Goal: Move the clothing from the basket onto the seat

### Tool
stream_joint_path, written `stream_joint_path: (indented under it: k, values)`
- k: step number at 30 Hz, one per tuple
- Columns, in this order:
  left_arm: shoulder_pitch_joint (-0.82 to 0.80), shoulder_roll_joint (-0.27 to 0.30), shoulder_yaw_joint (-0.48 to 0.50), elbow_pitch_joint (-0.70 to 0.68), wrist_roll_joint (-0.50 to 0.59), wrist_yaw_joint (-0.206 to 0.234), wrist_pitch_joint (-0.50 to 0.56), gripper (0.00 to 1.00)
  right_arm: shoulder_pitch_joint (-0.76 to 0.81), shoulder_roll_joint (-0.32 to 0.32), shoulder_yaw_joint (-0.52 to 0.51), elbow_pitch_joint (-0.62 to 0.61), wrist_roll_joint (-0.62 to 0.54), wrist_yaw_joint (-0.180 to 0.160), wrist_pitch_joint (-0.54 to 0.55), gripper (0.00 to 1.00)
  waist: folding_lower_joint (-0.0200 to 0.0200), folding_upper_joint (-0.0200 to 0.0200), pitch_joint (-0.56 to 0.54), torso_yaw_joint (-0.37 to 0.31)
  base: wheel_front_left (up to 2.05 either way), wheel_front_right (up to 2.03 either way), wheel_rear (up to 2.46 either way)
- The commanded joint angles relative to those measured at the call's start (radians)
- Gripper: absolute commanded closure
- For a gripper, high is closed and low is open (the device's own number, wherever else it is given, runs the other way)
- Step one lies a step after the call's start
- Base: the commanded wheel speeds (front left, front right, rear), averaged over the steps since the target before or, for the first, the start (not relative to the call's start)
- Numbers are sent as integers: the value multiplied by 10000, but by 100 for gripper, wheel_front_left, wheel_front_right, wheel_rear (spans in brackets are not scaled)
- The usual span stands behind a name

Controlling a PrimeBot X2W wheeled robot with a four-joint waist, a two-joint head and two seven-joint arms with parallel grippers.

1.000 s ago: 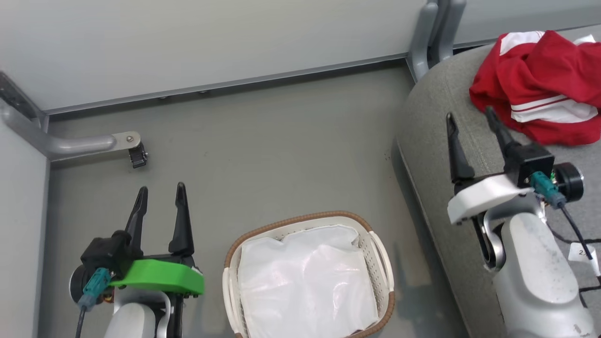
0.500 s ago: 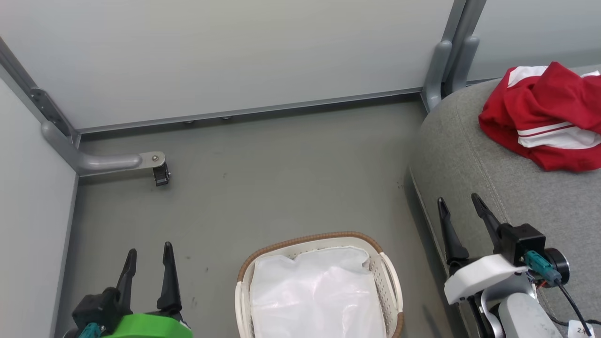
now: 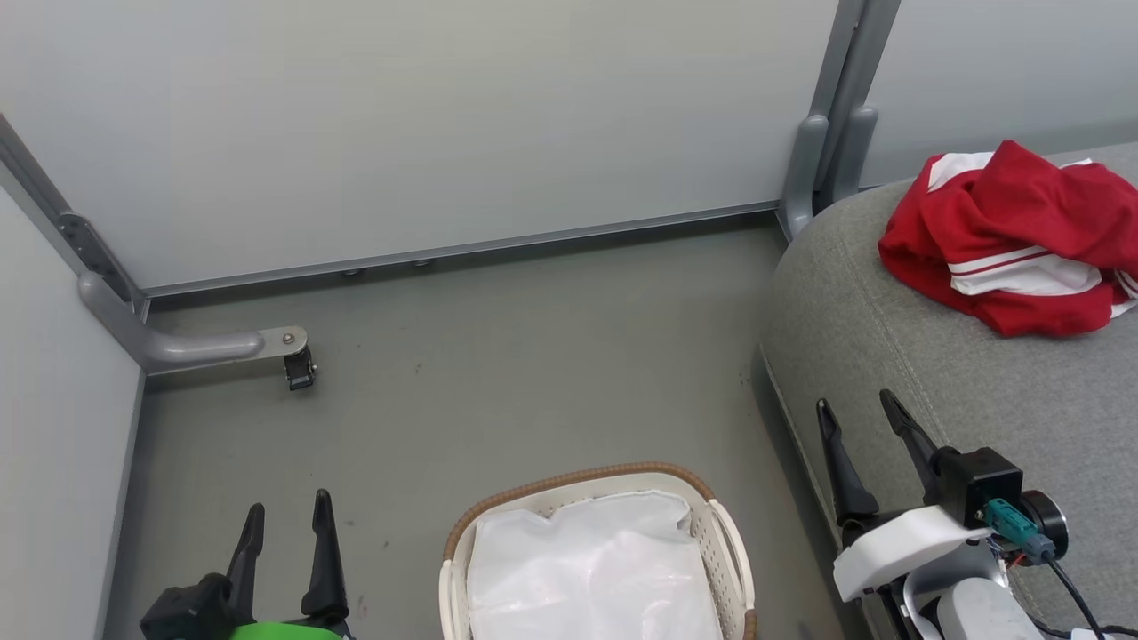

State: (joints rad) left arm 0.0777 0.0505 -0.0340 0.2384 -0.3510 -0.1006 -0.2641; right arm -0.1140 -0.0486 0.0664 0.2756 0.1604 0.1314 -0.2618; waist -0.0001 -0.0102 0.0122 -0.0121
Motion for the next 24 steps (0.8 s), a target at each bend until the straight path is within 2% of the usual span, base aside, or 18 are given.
stream_joint_path:
  k: [1,11,12,16,24]
  values:
    - [113,1,-1,12,-17,53,-3,0,110,-36,2,-13,97,-14,-49,0,1,102,-5,2,0,0,0]
    - [72,2,-7,1,-146,4,-3,0,126,-36,34,41,112,-14,-49,0,1,102,-11,43,0,0,0]
    - [-5,-4,-16,34,-153,-5,2,100,17,6,38,55,76,0,0,100,1,0,-13,41,0,0,0]
    - [-18,-25,-19,362,-261,-6,39,100,163,55,47,342,180,2,46,100,1,1,-14,41,0,0,0]
    - [-236,-21,153,336,-1607,-40,452,100,144,45,-156,263,1751,1,451,100,1,7,-19,46,0,0,0]
